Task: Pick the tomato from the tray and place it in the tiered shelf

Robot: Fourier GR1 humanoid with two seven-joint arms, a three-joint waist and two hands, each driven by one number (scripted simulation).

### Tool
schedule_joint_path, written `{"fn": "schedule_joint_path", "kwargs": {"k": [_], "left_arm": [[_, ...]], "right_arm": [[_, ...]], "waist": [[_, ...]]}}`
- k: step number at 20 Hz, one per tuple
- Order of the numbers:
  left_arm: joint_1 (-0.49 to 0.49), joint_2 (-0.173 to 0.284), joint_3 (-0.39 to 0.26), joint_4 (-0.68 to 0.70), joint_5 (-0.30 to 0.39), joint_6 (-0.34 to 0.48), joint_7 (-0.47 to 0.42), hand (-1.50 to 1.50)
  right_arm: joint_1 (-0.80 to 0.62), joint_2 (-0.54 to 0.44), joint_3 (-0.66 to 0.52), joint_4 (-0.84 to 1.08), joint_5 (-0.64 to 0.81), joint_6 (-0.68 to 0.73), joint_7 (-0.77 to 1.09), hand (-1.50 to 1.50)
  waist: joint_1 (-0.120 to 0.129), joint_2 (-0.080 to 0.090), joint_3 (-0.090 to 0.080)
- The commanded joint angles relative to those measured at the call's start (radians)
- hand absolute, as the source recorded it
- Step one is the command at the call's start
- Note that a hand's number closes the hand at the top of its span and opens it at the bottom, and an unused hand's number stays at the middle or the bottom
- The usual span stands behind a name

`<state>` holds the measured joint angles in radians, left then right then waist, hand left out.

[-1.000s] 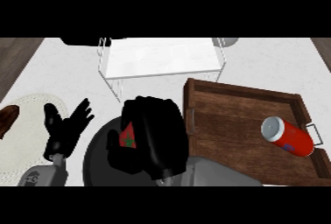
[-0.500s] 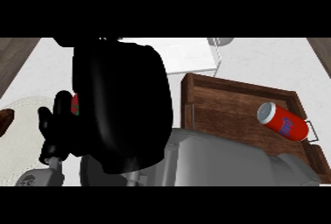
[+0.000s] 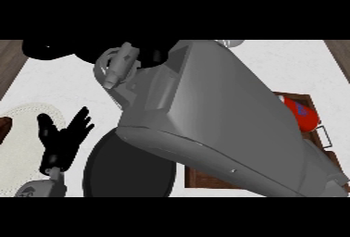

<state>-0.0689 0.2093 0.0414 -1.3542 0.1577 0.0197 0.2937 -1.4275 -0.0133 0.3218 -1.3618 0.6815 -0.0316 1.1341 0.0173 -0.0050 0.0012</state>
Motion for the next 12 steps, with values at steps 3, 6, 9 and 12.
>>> {"fn": "schedule_joint_path", "kwargs": {"k": [3, 6, 9, 12], "left_arm": [[0.033, -0.018, -0.006, 0.014, -0.012, 0.000, -0.033, 0.00], [0.018, -0.023, -0.004, 0.041, -0.017, -0.006, -0.053, 0.00], [0.014, -0.016, 0.010, 0.086, -0.021, -0.010, -0.070, 0.00], [-0.012, 0.010, 0.019, 0.027, -0.005, -0.022, -0.002, 0.00]], "right_arm": [[-0.120, -0.029, -0.158, 0.193, -0.024, 0.037, -0.011, 1.50], [-0.160, -0.021, -0.180, 0.304, -0.030, 0.048, -0.071, 1.50], [-0.144, -0.054, -0.207, 0.338, -0.079, 0.112, -0.141, 1.50], [-0.160, -0.043, -0.198, 0.433, -0.045, 0.074, -0.226, 1.50]], "waist": [[-0.001, 0.006, -0.003], [0.001, 0.008, -0.003], [-0.006, 0.009, -0.003], [-0.001, 0.009, -0.002]]}}
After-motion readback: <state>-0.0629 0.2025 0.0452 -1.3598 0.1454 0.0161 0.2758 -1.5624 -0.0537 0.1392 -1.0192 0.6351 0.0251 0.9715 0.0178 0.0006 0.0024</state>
